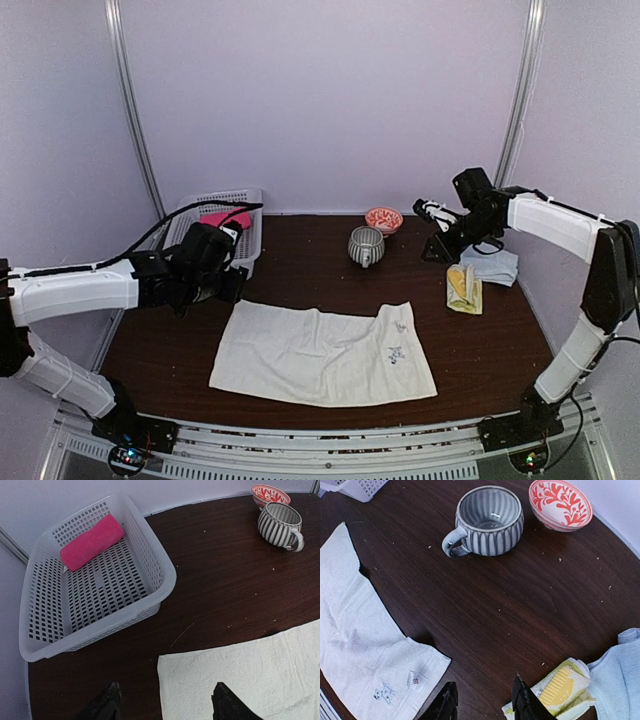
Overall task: Roll the towels
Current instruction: Flatten out the towel at the center of the board.
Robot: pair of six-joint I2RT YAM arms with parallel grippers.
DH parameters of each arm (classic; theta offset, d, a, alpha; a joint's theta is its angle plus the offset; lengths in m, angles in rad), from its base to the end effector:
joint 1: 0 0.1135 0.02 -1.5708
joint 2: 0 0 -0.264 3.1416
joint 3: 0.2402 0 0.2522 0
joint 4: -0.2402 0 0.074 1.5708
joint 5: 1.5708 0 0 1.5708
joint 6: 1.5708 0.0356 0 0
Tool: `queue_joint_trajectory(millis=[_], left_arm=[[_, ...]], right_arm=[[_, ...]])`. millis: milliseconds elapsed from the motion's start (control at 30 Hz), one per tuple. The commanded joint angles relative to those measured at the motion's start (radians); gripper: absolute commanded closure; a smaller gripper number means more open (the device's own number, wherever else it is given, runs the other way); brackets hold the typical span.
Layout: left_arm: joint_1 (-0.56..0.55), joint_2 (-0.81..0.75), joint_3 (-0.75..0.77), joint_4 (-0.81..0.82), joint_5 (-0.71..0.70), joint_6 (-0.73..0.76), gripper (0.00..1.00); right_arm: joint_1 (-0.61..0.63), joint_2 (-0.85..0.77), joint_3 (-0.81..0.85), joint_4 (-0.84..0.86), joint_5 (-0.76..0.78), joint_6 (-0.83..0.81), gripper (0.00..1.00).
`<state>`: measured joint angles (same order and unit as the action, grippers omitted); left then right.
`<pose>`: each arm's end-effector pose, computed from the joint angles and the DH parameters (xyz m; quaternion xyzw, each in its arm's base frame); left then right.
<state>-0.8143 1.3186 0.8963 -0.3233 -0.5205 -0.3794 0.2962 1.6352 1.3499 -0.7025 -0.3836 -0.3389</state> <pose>0.2045 -0.1909 0.2523 0.0902 0.8866 -0.0228 0.4530 0.3288 0.1143 0.2762 -0.3456 0.8761 0.1765 0.2860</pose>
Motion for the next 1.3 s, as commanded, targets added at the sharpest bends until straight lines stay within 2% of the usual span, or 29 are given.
queue_joint_trajectory(millis=[0, 67, 133, 233, 367, 533, 667, 767, 933, 1100, 1267], left_arm=[[-0.003, -0.092, 0.006, -0.012, 0.024, -0.064, 0.36], [-0.004, -0.131, -0.032, -0.024, 0.073, -0.078, 0.39], [-0.003, -0.158, -0.072, -0.048, 0.122, -0.119, 0.42], [-0.004, -0.184, -0.121, -0.093, 0.197, -0.16, 0.5], [-0.003, -0.179, -0.136, -0.188, 0.273, -0.224, 0.59], [-0.004, -0.134, -0.152, -0.267, 0.386, -0.265, 0.85], [-0.003, -0.09, -0.215, -0.225, 0.495, -0.282, 0.93], [-0.003, -0.053, -0.246, -0.198, 0.525, -0.299, 1.0], [-0.003, -0.013, -0.292, -0.184, 0.506, -0.321, 1.0], [-0.005, 0.001, -0.34, -0.181, 0.56, -0.358, 1.0], [-0.036, -0.055, -0.4, -0.181, 0.561, -0.429, 1.0]], right_arm=[[-0.002, -0.176, -0.035, 0.042, -0.039, 0.008, 0.62], [0.009, -0.25, -0.105, -0.004, -0.139, -0.067, 0.61], [0.032, -0.314, -0.176, -0.051, -0.171, -0.139, 0.6], [0.079, -0.378, -0.273, -0.118, -0.182, -0.247, 0.59], [0.155, -0.386, -0.356, -0.203, -0.201, -0.337, 0.61], [0.296, -0.36, -0.434, -0.18, -0.14, -0.327, 0.67], [0.389, -0.311, -0.433, -0.132, -0.063, -0.3, 0.68], [0.43, -0.24, -0.443, -0.114, 0.03, -0.32, 0.7], [0.464, -0.146, -0.455, -0.077, 0.074, -0.357, 0.71], [0.479, -0.053, -0.459, -0.064, 0.155, -0.342, 0.74], [0.478, -0.059, -0.504, -0.075, 0.198, -0.344, 0.75]])
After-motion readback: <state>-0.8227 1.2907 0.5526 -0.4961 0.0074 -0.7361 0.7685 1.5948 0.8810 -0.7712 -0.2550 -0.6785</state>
